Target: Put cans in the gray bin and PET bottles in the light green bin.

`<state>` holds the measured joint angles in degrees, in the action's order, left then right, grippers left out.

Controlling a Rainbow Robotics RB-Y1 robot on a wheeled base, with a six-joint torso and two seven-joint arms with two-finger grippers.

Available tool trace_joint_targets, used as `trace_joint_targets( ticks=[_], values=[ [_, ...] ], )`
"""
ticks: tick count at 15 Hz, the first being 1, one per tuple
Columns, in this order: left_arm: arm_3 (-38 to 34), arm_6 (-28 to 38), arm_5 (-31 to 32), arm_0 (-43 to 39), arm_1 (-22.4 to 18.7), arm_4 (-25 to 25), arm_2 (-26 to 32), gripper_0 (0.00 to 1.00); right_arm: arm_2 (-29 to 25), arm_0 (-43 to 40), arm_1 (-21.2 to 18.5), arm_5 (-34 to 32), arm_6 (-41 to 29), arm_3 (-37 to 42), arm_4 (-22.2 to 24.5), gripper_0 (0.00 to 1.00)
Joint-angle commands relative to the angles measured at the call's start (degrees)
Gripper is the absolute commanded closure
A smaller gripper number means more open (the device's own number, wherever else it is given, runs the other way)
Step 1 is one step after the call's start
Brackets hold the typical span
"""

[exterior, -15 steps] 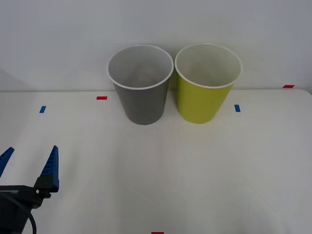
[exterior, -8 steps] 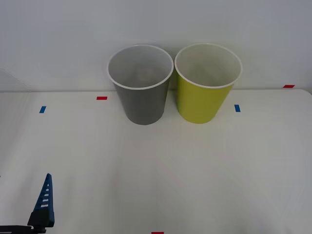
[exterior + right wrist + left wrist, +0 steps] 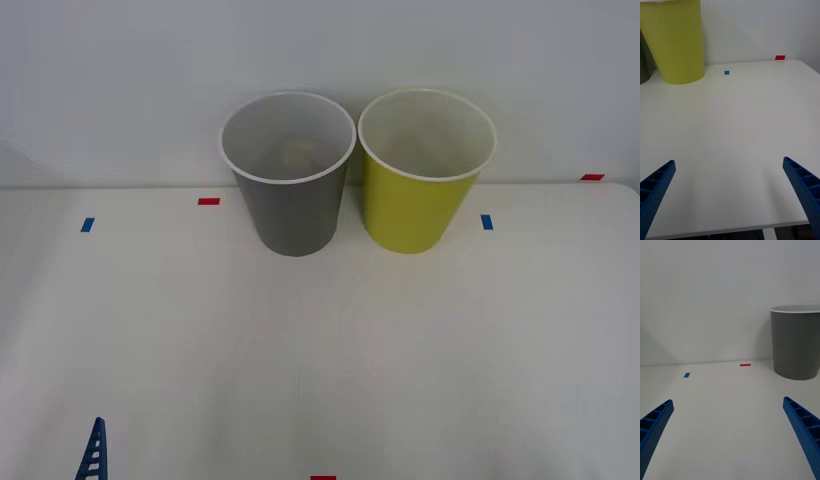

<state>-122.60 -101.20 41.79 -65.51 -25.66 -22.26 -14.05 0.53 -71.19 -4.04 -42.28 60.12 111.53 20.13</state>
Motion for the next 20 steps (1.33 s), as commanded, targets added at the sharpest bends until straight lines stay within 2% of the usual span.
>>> trace_joint_targets(
  ticks=[1, 4, 20],
  values=[
    [0.3, 0.4, 0.6, -3.4, 0.2, 1.5, -0.1, 0.0, 0.0, 0.0, 0.0, 0.0, 0.0, 0.0, 0.0, 0.0],
    [0.3, 0.7, 2.2, -3.8, 0.2, 2.0, -0.4, 0.0, 0.0, 0.0, 0.0, 0.0, 0.0, 0.0, 0.0, 0.0],
    [0.3, 0.7, 2.2, -3.8, 0.2, 2.0, -0.4, 0.0, 0.0, 0.0, 0.0, 0.0, 0.0, 0.0, 0.0, 0.0]
  ],
)
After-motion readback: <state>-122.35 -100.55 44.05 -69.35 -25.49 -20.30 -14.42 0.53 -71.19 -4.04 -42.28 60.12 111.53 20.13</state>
